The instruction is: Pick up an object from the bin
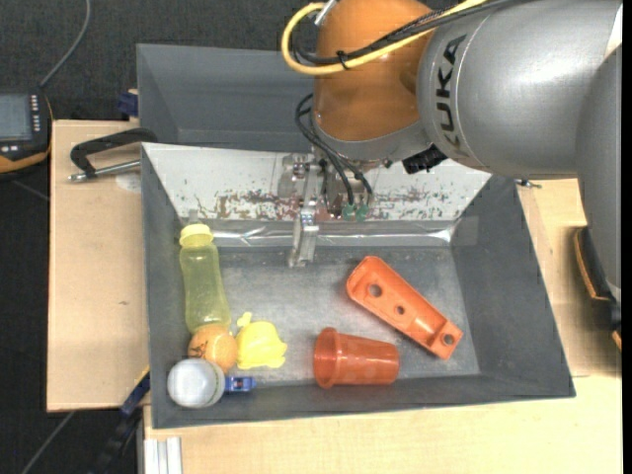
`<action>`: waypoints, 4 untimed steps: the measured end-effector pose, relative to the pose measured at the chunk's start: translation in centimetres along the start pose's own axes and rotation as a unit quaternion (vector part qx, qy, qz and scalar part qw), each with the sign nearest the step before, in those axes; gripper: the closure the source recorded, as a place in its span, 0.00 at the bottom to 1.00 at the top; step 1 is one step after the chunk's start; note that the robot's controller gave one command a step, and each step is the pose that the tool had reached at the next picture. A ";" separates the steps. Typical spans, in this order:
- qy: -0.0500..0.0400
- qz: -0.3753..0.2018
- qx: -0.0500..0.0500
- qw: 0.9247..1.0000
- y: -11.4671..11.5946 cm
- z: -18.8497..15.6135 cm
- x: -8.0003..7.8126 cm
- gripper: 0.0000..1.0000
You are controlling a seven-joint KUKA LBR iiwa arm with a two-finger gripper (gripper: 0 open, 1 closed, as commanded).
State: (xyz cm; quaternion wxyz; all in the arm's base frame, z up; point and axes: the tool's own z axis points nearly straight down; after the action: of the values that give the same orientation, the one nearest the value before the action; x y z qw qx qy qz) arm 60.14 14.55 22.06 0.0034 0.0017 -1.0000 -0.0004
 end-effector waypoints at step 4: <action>-0.004 -0.105 -0.001 0.994 7.6 8.1 7.4 0.00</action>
Offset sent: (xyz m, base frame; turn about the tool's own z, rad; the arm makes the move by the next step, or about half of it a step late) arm -0.0037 -0.0505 -0.1506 -0.0032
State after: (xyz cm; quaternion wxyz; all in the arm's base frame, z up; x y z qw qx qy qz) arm 52.63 22.10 14.01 -0.0003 0.1066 -0.9943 -0.0018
